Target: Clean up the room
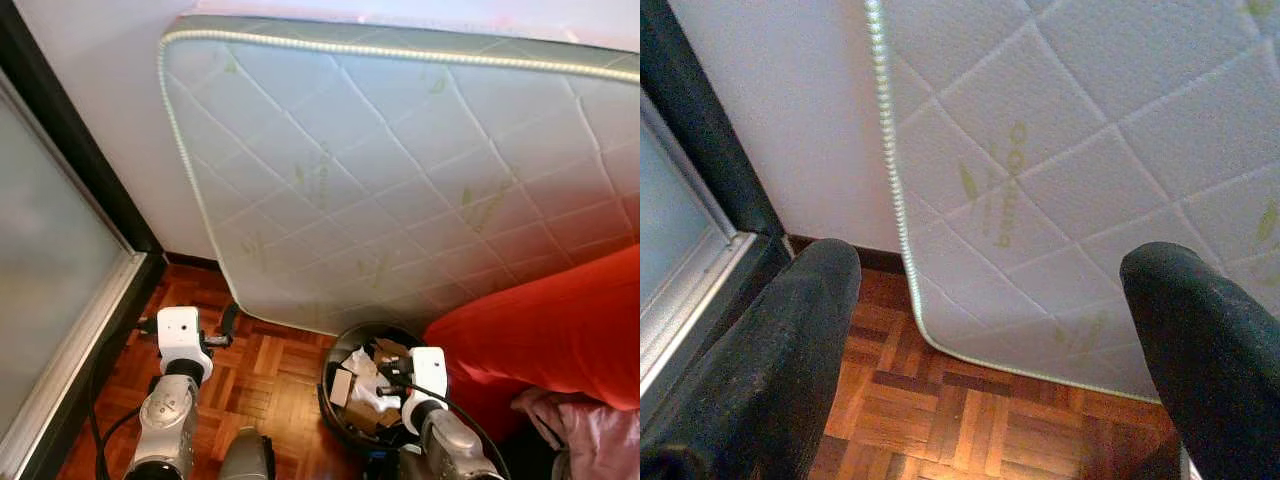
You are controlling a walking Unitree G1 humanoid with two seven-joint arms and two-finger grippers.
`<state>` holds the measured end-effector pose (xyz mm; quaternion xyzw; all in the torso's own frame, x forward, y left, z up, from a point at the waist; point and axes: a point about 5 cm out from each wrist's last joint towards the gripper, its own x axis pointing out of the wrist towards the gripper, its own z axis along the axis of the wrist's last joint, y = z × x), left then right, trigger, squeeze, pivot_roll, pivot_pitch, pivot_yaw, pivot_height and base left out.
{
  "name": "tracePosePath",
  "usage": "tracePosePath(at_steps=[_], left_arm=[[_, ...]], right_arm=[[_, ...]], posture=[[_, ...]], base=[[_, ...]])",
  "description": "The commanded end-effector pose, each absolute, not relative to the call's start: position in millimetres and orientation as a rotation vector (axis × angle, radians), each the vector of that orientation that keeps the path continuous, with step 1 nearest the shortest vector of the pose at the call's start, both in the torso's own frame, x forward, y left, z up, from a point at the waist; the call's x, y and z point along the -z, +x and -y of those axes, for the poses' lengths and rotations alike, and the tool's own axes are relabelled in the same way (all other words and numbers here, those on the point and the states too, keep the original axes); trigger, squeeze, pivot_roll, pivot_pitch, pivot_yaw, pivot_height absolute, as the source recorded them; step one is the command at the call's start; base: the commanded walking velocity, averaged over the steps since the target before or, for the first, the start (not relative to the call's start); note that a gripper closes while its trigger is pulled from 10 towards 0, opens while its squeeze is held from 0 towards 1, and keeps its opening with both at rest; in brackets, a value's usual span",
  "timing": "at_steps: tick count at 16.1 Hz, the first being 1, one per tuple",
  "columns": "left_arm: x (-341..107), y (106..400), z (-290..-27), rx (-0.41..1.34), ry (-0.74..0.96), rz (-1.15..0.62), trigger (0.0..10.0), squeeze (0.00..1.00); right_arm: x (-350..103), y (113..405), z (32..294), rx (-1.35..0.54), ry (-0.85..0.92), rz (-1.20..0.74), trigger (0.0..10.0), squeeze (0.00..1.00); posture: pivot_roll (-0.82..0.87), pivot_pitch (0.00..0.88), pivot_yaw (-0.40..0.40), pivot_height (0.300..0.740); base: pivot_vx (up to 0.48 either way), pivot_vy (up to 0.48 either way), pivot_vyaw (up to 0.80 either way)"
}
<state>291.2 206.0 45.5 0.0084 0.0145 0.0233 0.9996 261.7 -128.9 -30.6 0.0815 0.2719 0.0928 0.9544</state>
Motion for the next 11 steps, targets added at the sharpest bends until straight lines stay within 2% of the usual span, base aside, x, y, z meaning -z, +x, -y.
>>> tracePosePath(at_steps=[1,2,3,4,11], left_arm=[[-43.0,288.4,-205.0,-0.038,0.017,-0.042,10.0,0.00],[-42.8,287.6,-204.7,-0.037,0.017,-0.042,10.0,0.00],[-42.5,287.0,-204.6,-0.036,0.017,-0.043,10.0,0.00],[-42.7,286.6,-204.7,-0.036,0.017,-0.042,10.0,0.00],[-43.9,285.1,-206.0,-0.040,0.019,-0.039,10.0,0.00]], right_arm=[[31.9,260.4,132.8,-0.152,0.170,-0.554,10.0,0.00],[30.7,262.0,135.0,-0.134,0.168,-0.545,10.0,0.00],[29.6,263.3,136.6,-0.121,0.169,-0.538,10.0,0.30],[28.5,264.6,137.6,-0.112,0.166,-0.531,10.0,1.00],[26.3,267.2,136.8,-0.097,0.148,-0.519,10.0,1.00]], posture=[[0.21,0.212,-0.029,0.657],[0.21,0.213,-0.028,0.657],[0.21,0.213,-0.028,0.657],[0.21,0.215,-0.028,0.657],[0.22,0.219,-0.031,0.657]], base=[[0.000,0.000,0.00],[0.000,0.000,0.00],[0.000,0.000,0.00],[0.000,0.000,0.00],[0.000,0.000,0.00]])
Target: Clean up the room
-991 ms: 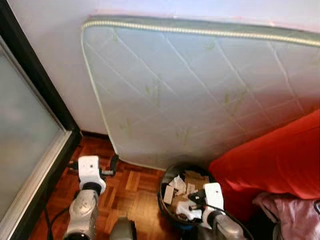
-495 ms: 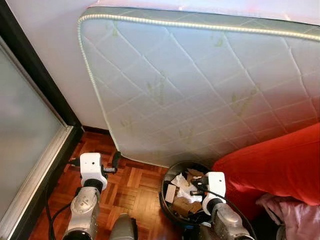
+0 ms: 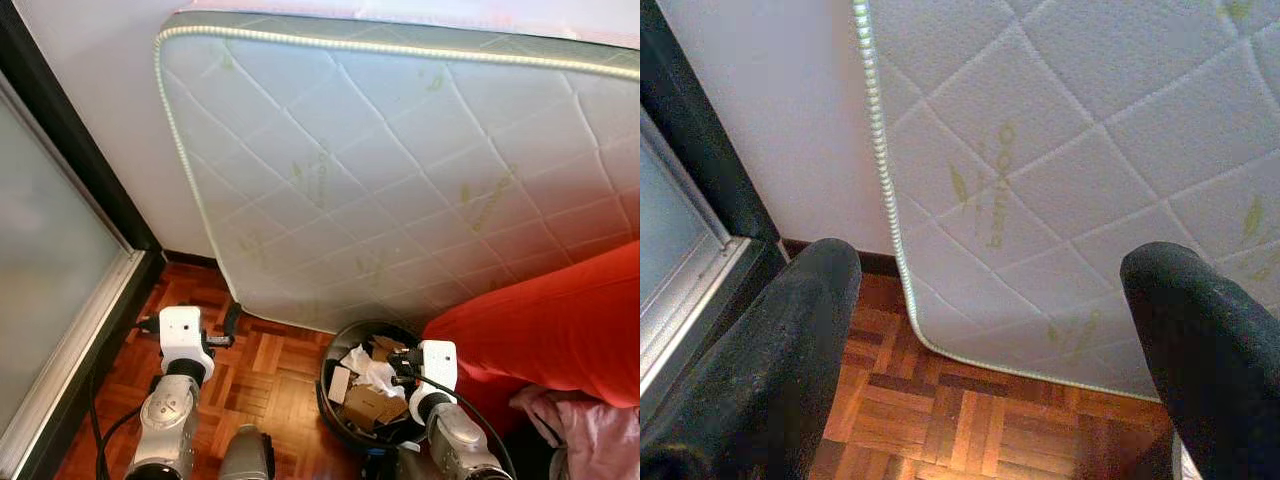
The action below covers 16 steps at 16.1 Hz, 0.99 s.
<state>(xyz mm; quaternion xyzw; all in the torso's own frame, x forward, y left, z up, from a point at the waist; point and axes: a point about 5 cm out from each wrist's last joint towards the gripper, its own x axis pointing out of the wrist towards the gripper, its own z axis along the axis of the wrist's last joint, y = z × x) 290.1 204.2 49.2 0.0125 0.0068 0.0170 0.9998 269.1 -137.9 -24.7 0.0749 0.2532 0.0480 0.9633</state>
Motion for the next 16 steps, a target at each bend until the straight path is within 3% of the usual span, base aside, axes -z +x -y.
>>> tracePosePath(at_steps=[1,8,9,10,16], left_arm=[[-44,285,-206,-0.041,0.019,-0.040,10.0,0.00],[-44,286,-206,-0.043,0.019,-0.045,10.0,0.00],[-40,285,-207,-0.046,0.022,-0.067,10.0,0.00],[-37,284,-209,-0.050,0.026,-0.084,10.0,0.00],[0,251,-233,-0.128,0.044,-0.262,10.0,0.00]], right_arm=[[26,268,137,-0.096,0.146,-0.516,10.0,1.00],[23,271,137,-0.090,0.131,-0.503,10.0,1.00],[25,269,138,-0.091,0.112,-0.520,10.0,0.10],[26,268,139,-0.089,0.111,-0.528,10.0,0.00],[51,236,168,-0.015,0.105,-0.667,10.0,0.00]], posture=[[0.22,0.219,-0.031,0.657],[0.22,0.212,-0.033,0.657],[0.22,0.204,-0.034,0.657],[0.22,0.200,-0.034,0.657],[0.21,0.148,-0.036,0.657]], base=[[0.000,0.000,0.00],[0.000,0.000,0.00],[0.000,0.000,0.00],[0.000,0.000,0.00],[0.000,0.000,0.00]])
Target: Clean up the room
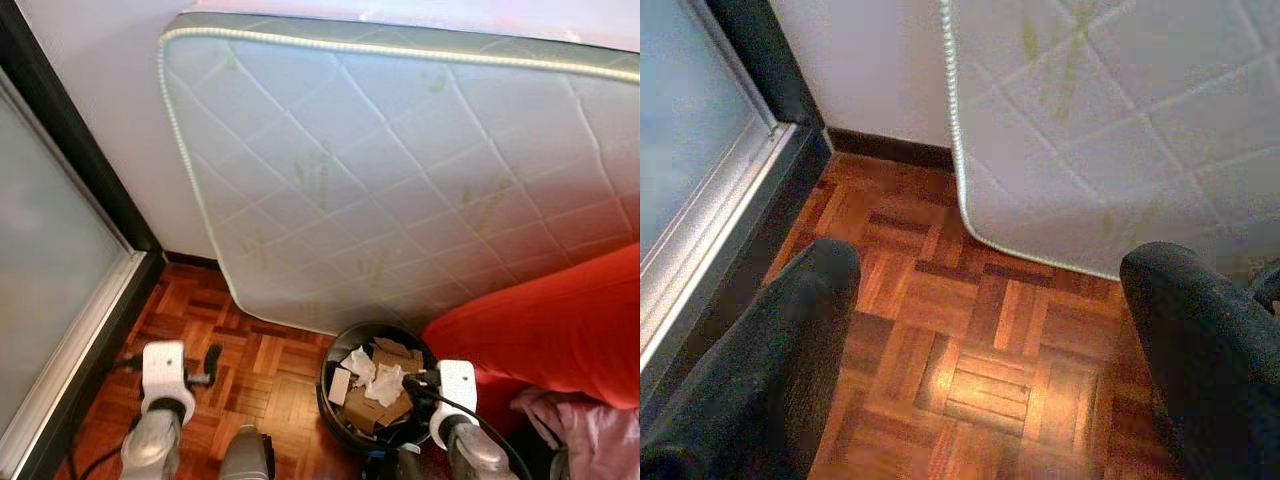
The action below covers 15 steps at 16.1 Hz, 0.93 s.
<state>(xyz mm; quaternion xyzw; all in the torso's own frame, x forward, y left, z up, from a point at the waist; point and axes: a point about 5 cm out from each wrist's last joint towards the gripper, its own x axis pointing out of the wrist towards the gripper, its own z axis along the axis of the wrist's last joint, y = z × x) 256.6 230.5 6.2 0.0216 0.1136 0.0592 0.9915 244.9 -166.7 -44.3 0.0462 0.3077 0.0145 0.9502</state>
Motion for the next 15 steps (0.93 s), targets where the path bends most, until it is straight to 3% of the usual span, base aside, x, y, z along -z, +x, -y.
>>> tracePosePath(at_steps=[1,8,12,15], left_arm=[[3,249,-235,-0.141,0.042,-0.275,10.0,0.00],[21,240,-238,-0.196,0.003,-0.402,10.0,0.00],[39,224,-237,-0.202,0.008,-0.535,10.0,0.00],[66,190,-233,-0.218,0.011,-0.739,10.0,0.00]], right_arm=[[55,230,170,-0.003,0.114,-0.688,10.0,0.00],[69,209,180,0.033,0.112,-0.780,10.0,0.00],[79,179,212,0.100,0.110,-0.856,10.0,0.00],[86,162,220,0.119,0.144,-0.913,10.0,0.00]], posture=[[0.21,0.137,-0.036,0.657],[0.20,0.077,-0.038,0.740],[0.17,0.032,-0.028,0.740],[0.16,0.000,-0.040,0.740]], base=[[0.000,0.000,0.00],[0.000,0.000,0.00],[0.000,0.000,0.00],[0.000,0.000,0.00]])
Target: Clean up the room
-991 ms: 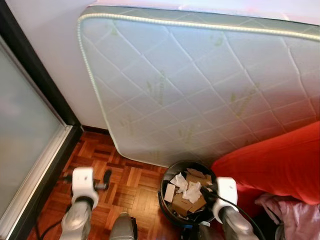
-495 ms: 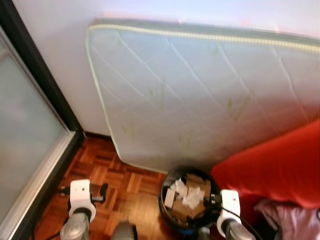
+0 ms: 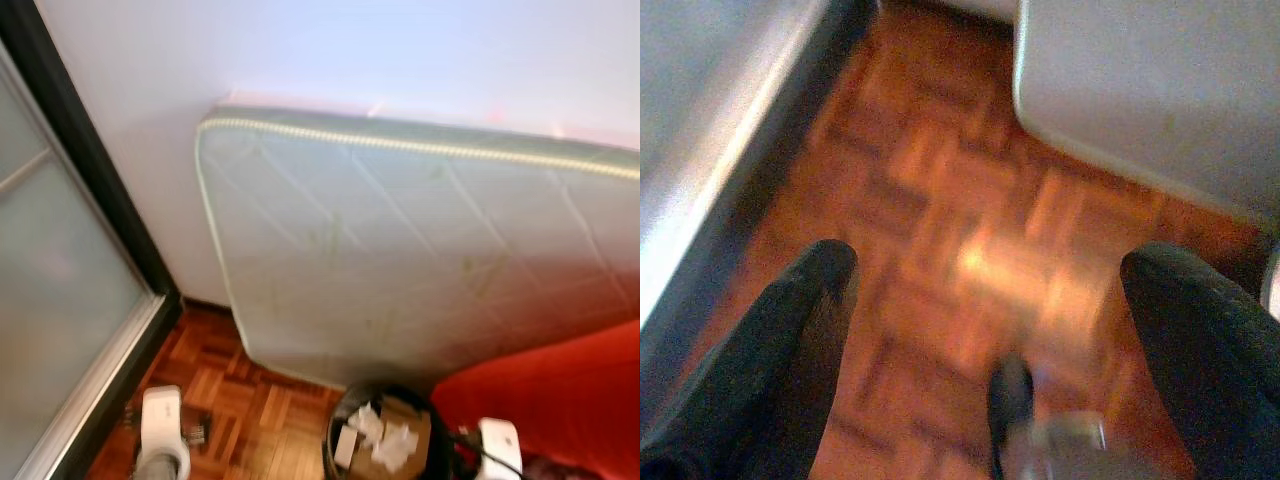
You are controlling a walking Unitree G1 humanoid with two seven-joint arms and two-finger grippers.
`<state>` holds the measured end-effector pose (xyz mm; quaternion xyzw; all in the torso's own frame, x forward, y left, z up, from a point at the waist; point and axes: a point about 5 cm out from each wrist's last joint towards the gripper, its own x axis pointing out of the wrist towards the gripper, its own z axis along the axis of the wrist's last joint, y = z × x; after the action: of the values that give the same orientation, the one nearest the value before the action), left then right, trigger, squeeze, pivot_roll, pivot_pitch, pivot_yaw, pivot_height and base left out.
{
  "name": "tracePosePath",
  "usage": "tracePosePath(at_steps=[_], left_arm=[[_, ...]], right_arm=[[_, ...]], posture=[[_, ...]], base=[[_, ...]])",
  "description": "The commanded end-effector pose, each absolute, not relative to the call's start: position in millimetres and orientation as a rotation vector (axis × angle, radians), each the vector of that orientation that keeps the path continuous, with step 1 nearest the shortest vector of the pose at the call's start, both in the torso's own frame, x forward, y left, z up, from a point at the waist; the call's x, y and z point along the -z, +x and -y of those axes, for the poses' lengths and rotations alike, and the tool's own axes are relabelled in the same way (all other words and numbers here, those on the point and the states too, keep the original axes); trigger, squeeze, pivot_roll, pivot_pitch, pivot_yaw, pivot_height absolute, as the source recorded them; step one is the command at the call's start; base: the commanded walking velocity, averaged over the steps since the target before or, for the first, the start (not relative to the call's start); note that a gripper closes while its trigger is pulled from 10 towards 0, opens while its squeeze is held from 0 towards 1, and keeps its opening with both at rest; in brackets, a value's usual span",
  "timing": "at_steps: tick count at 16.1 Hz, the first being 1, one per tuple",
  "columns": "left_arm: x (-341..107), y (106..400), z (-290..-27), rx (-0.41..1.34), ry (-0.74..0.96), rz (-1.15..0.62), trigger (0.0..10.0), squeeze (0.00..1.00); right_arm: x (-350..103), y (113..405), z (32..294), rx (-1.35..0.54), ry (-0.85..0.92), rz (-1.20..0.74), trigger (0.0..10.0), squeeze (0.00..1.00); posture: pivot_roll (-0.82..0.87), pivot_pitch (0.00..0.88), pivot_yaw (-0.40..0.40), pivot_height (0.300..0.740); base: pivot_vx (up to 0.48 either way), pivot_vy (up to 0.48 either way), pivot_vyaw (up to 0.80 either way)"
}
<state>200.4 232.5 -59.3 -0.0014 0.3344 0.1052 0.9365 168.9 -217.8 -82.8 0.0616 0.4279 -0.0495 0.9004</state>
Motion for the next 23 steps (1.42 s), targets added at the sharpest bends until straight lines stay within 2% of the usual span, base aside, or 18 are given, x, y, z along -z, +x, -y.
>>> tracePosePath(at_steps=[1,5,8,23], left_arm=[[71,183,-232,-0.225,0.005,-0.772,10.0,0.00],[74,181,-223,-0.207,-0.016,-0.794,10.0,0.00],[71,189,-223,-0.196,-0.009,-0.786,10.0,0.00],[78,176,-219,-0.166,-0.004,-0.838,10.0,0.00]], right_arm=[[87,159,223,0.127,0.149,-0.921,10.0,0.00],[87,146,242,0.198,0.163,-0.943,10.0,0.00],[89,153,224,0.170,0.171,-0.931,10.0,0.00],[91,148,219,0.125,0.146,-0.939,10.0,0.00]], posture=[[0.15,0.000,-0.044,0.740],[0.11,0.000,-0.041,0.740],[0.12,0.000,-0.042,0.740],[0.16,0.000,-0.047,0.740]], base=[[0.000,0.000,0.00],[0.000,0.000,0.00],[0.000,0.000,0.00],[0.000,0.000,0.00]])
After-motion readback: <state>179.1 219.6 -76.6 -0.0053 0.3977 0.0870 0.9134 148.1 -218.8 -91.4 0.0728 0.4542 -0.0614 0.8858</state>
